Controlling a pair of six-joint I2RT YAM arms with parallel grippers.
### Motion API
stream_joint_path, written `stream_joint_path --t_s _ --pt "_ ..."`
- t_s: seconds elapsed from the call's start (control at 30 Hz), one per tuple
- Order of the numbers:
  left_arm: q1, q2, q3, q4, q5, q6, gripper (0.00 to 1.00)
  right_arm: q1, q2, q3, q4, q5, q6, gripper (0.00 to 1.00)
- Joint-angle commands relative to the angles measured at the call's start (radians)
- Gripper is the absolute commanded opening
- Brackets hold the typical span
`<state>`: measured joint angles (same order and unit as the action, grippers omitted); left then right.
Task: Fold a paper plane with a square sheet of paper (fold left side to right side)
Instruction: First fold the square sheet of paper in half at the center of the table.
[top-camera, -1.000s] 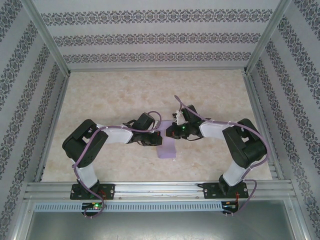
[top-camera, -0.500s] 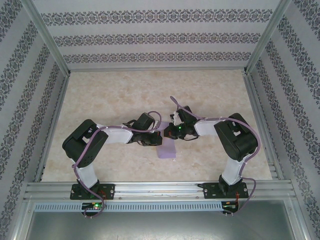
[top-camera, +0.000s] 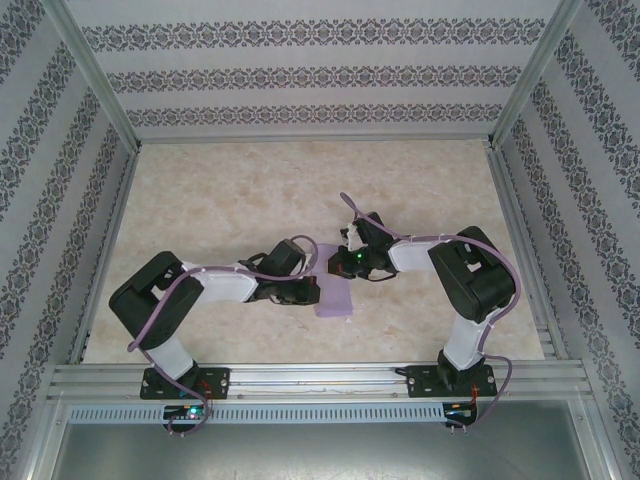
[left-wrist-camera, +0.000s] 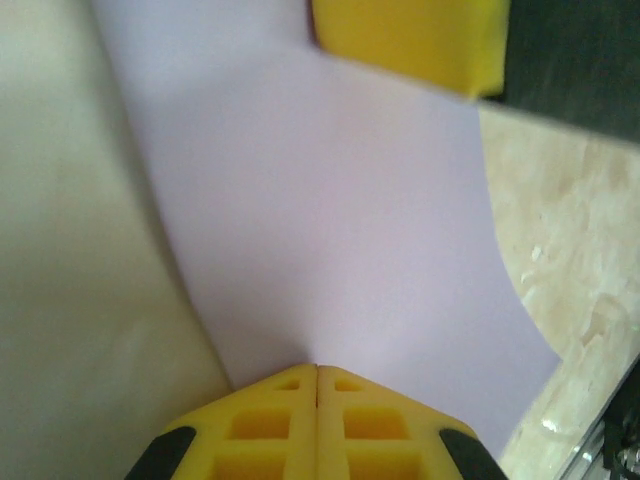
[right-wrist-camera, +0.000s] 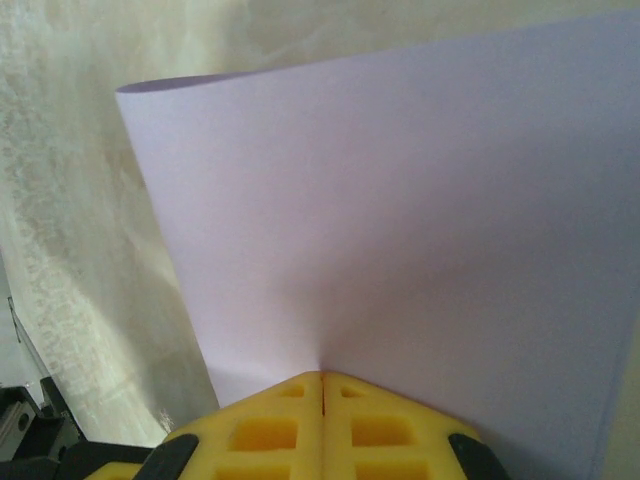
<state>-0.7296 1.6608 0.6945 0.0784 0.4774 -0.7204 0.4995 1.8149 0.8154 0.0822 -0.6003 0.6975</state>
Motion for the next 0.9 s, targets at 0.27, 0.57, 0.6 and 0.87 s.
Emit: stream_joint_path --t_s 0.27,0.57,0.6,0.87 --pt "-0.015 -0.088 -0.003 -0.089 0.009 -0.055 0.04 -0.007 0.037 -0.039 -0.055 0.088 -0.032 0.0" --pt "-0.004 -0.008 0.124 -0.087 0.053 -0.016 0.04 -0.001 0.037 -0.032 -0.064 0.094 -0.035 0.0" --pt "-0.004 0.007 0.123 -0.074 0.062 -0.021 0.04 0.001 0.039 -0.029 -0.065 0.095 -0.035 0.0" --pt "-0.014 0.079 0.08 0.0 0.082 -0.055 0.04 0.007 0.049 -0.016 -0.087 0.106 -0.047 0.0"
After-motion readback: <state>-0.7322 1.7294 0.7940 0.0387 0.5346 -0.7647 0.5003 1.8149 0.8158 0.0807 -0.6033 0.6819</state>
